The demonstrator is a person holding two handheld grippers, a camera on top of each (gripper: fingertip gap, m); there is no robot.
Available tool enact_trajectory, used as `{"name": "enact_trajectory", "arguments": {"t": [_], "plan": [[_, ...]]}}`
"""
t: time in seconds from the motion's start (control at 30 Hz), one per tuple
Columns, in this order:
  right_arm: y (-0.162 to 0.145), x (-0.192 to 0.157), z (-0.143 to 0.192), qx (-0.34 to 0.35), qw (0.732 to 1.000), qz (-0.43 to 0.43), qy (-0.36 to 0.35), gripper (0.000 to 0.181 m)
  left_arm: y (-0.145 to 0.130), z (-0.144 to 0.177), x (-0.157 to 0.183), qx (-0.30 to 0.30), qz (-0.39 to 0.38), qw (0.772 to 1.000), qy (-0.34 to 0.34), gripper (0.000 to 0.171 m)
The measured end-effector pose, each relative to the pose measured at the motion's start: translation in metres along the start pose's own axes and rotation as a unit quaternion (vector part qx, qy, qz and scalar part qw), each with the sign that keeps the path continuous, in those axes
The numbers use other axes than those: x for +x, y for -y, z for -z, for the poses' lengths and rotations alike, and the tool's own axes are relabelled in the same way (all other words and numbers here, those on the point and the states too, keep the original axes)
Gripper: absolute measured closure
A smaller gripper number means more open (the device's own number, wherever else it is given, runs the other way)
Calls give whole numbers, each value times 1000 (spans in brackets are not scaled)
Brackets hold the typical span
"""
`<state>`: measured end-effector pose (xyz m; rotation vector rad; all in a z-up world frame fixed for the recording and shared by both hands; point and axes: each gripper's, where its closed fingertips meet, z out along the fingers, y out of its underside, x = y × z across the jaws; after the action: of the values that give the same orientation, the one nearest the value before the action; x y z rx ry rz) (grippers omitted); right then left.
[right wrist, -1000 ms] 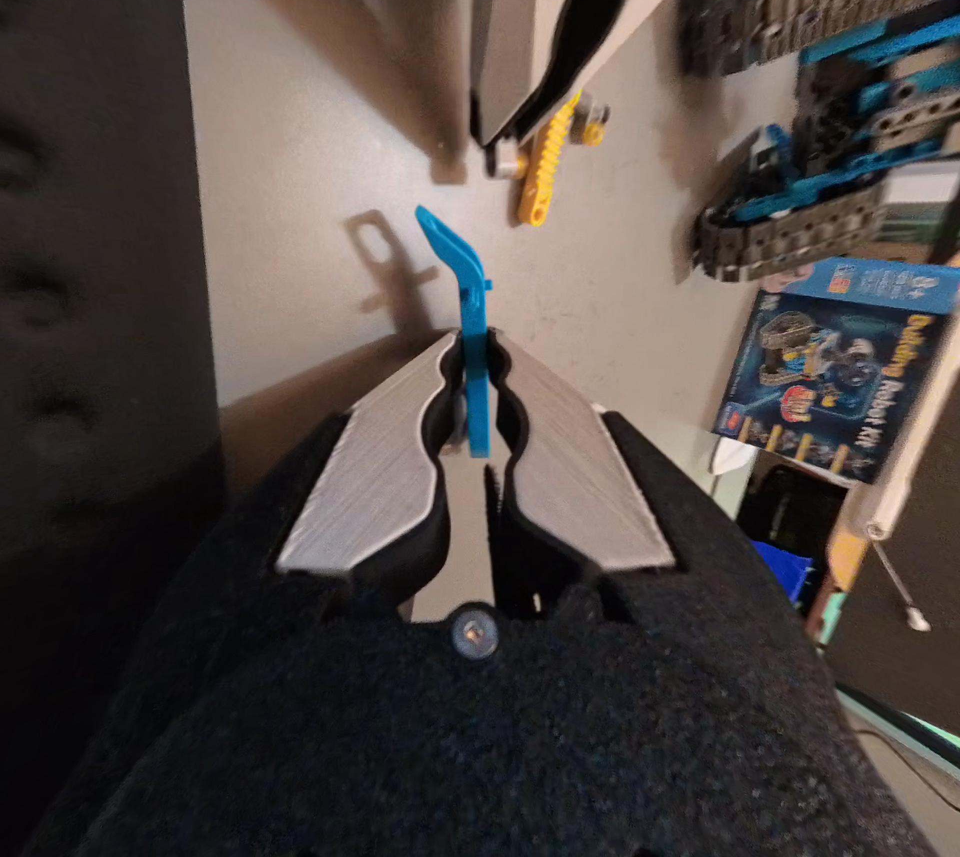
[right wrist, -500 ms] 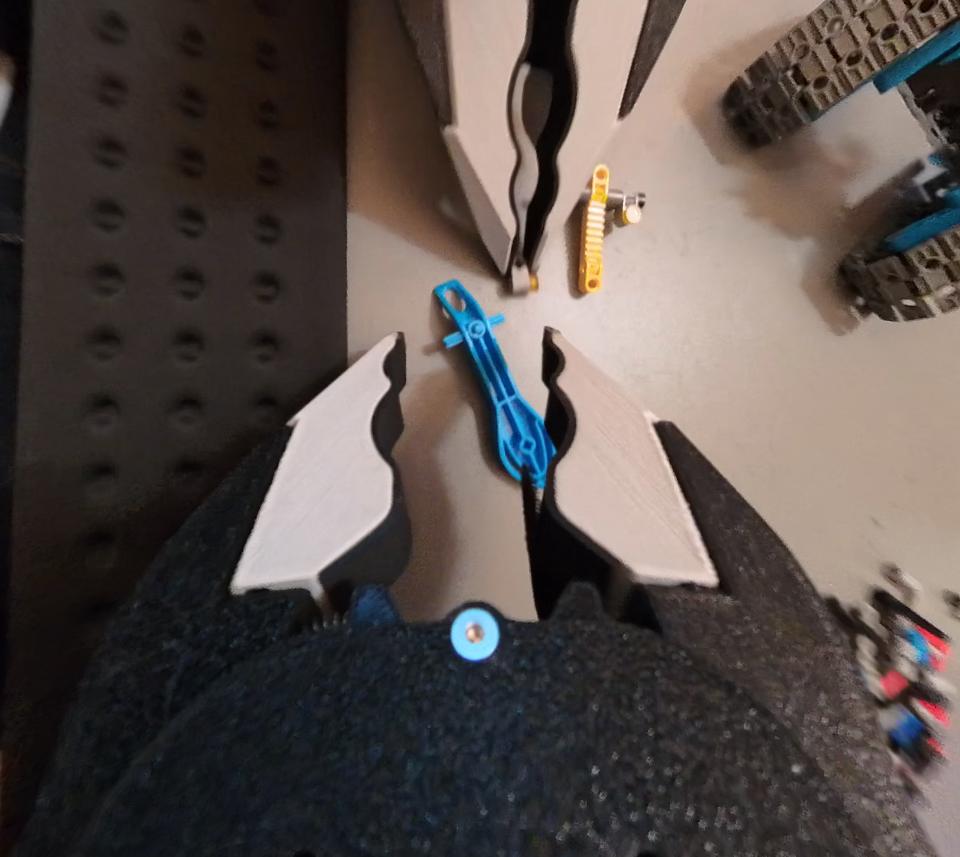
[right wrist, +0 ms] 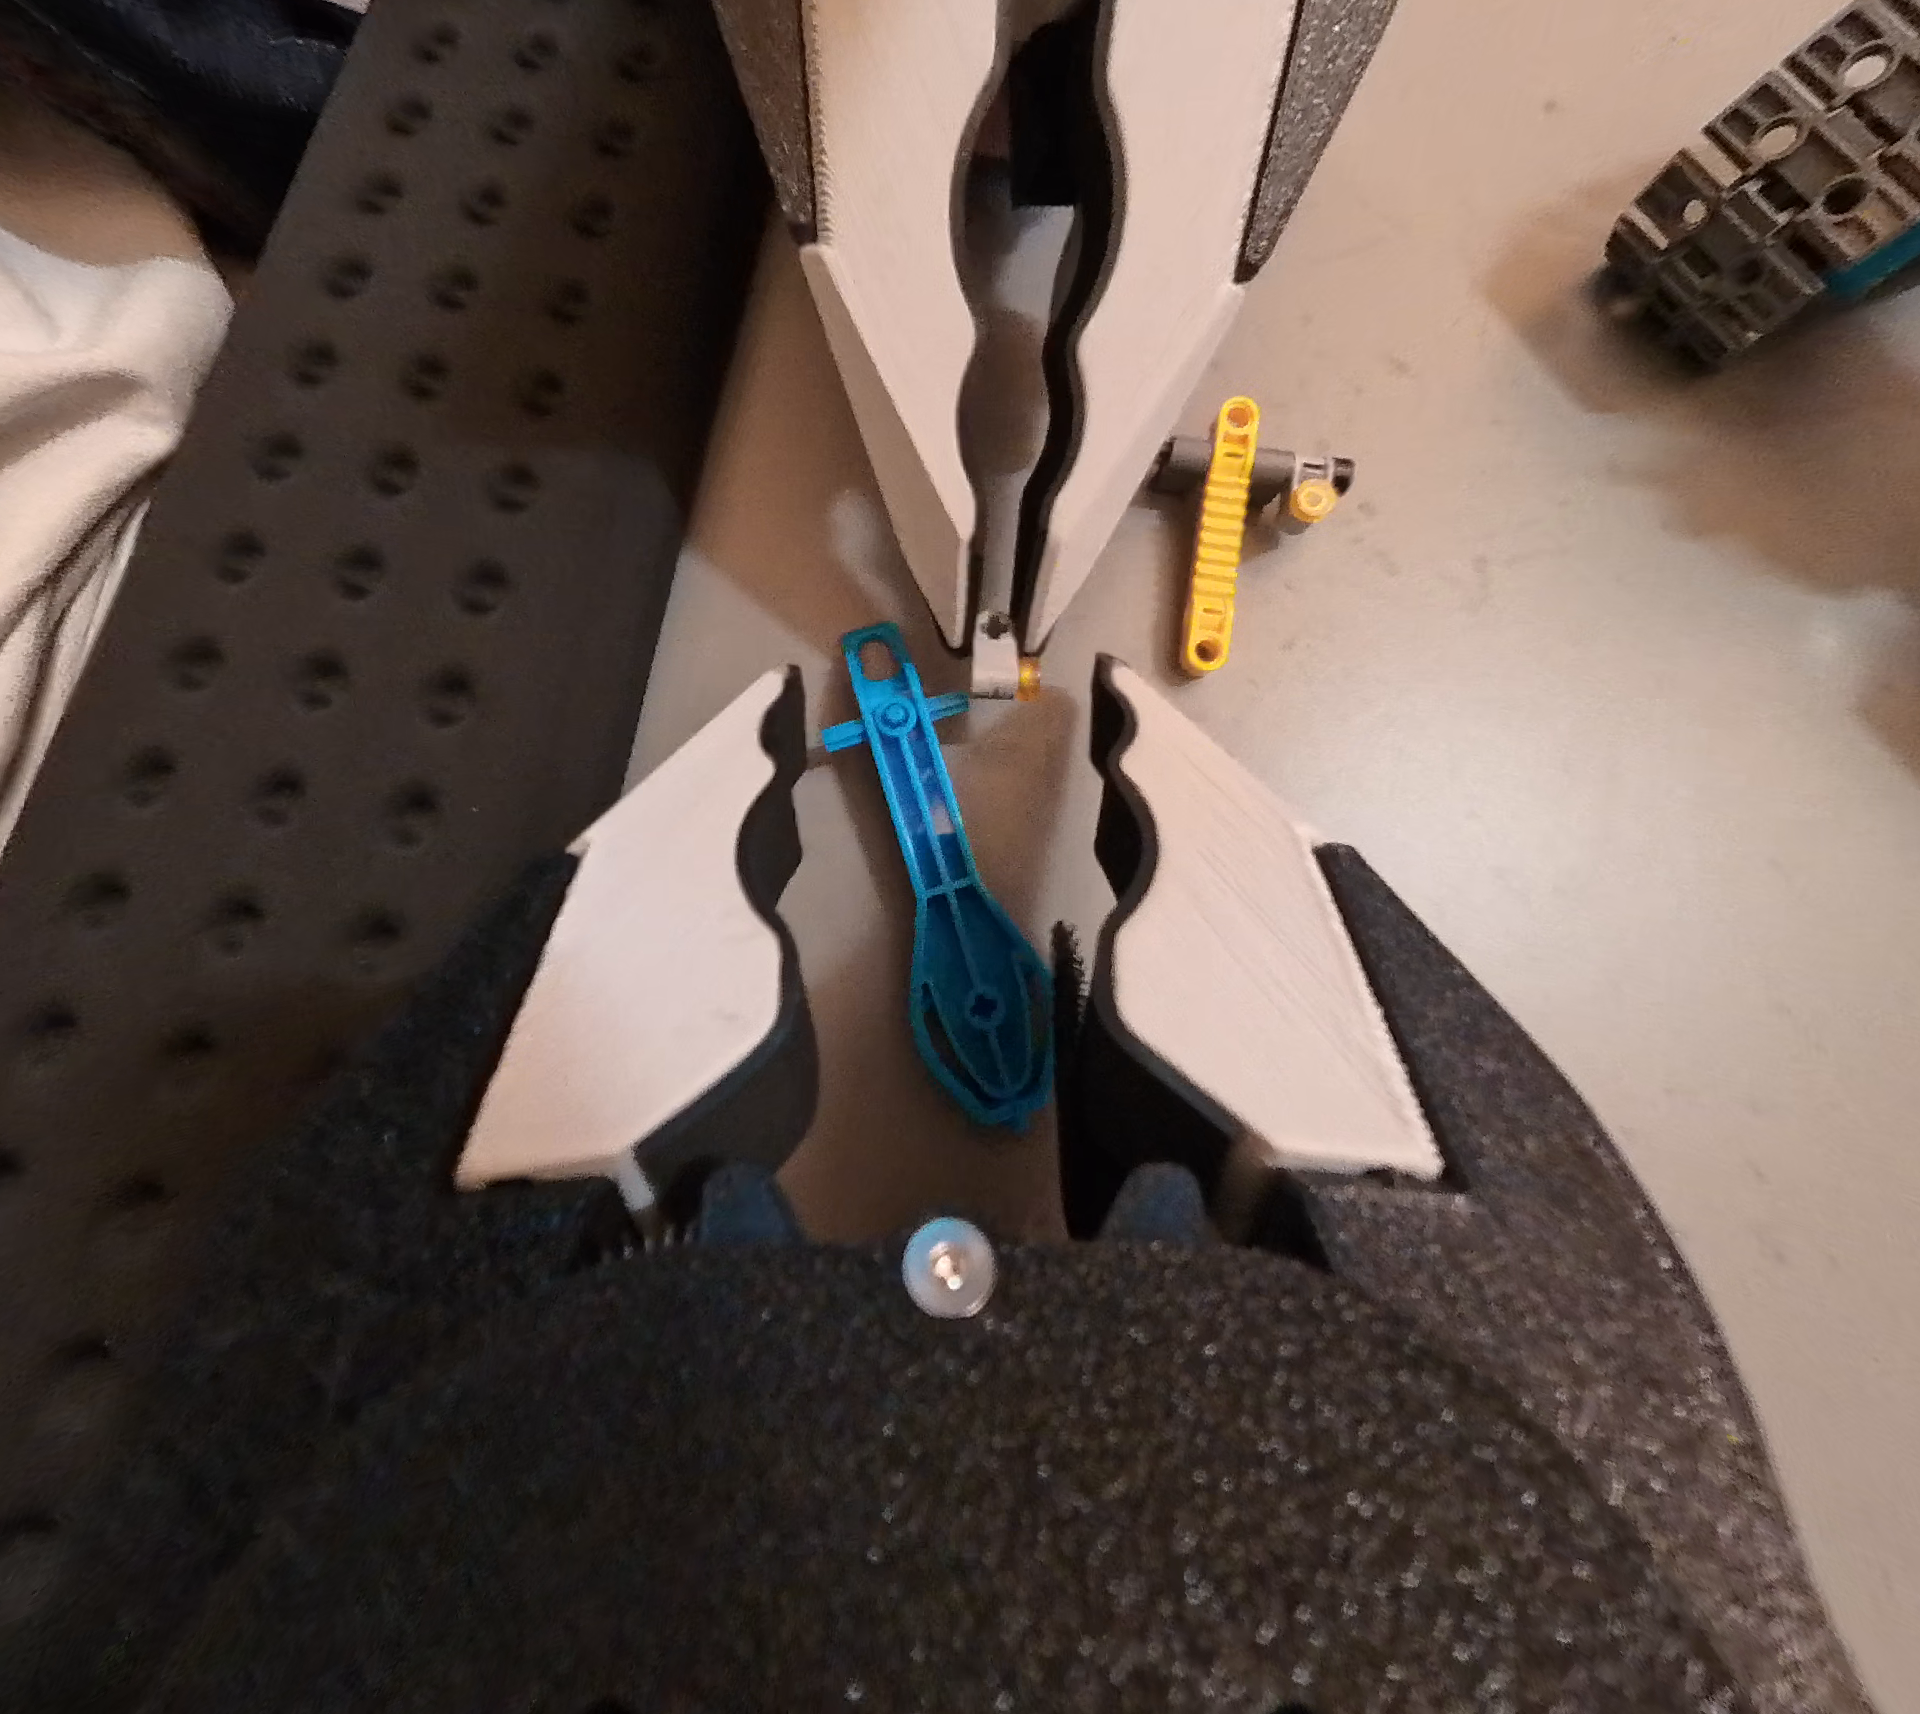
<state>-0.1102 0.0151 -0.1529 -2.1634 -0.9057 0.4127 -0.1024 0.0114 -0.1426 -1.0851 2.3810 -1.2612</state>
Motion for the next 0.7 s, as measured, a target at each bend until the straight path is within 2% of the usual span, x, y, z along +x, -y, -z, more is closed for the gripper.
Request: {"name": "enact_trajectory", "arguments": {"t": [0.2,0.4,0.7], "plan": [[-8,-1,-1,-5,1000,18,-1,130,-8,-7,0,-27,-13,999,10,166],[-1,-5,1,14,1000,18,12,130,-9,-5,-3,-26,-8,999,19,166],[-5,-5,-1,6,1000,17,20,133,-9,-7,0,-28,-7,999,13,166]]}}
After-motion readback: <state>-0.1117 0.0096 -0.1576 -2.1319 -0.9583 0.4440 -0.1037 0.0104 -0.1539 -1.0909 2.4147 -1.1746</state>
